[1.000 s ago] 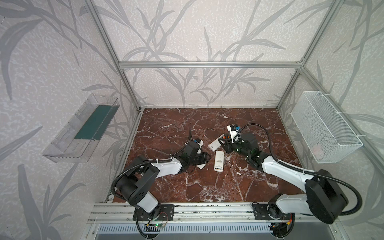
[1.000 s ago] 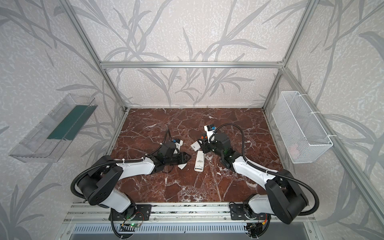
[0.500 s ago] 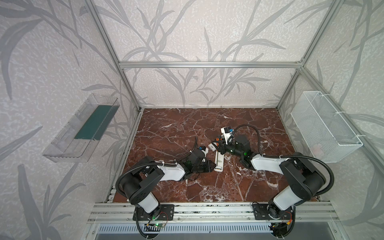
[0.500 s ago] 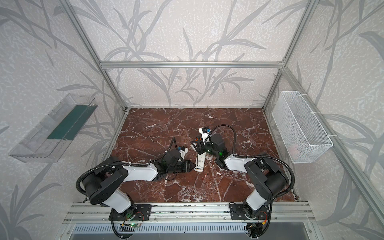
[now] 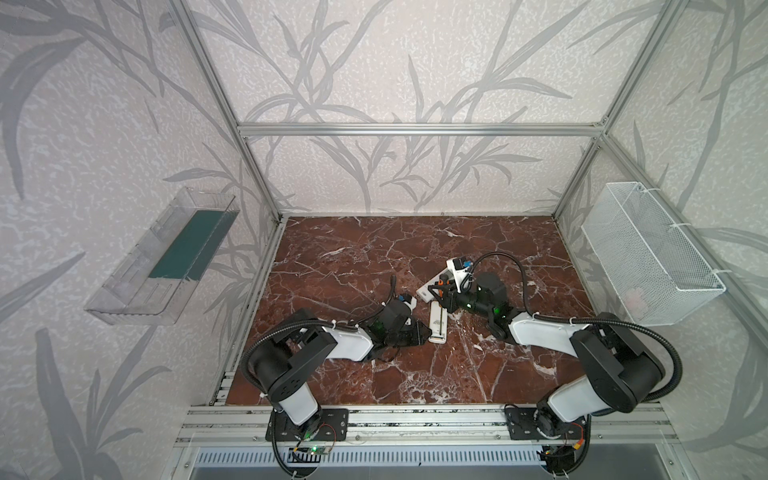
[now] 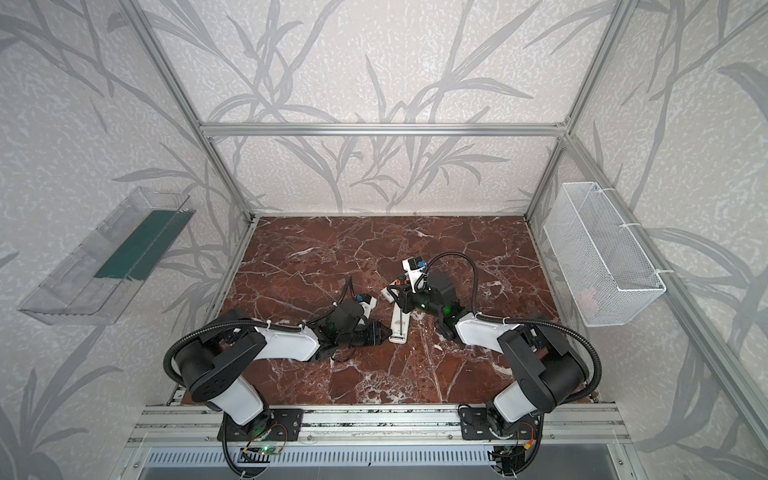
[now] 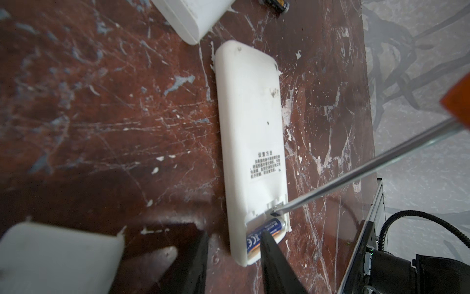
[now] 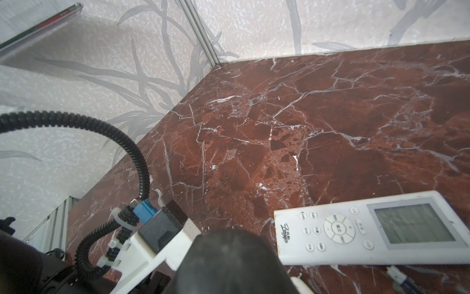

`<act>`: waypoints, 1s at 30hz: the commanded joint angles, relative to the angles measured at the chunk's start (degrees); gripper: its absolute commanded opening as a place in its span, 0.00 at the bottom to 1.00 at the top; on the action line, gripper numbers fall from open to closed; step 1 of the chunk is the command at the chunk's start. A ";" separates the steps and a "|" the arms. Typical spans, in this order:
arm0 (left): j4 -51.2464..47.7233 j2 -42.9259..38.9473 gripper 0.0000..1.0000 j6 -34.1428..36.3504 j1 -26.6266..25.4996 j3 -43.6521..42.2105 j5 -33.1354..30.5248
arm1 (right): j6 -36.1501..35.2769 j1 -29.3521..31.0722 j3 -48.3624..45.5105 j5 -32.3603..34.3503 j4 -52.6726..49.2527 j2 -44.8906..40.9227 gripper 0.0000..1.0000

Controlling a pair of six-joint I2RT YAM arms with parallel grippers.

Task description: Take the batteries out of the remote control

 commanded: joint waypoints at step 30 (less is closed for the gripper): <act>1.20 5.96 0.31 -2.02 -0.15 1.95 -2.35 | 17.20 -8.19 -5.04 -4.39 18.25 13.01 0.00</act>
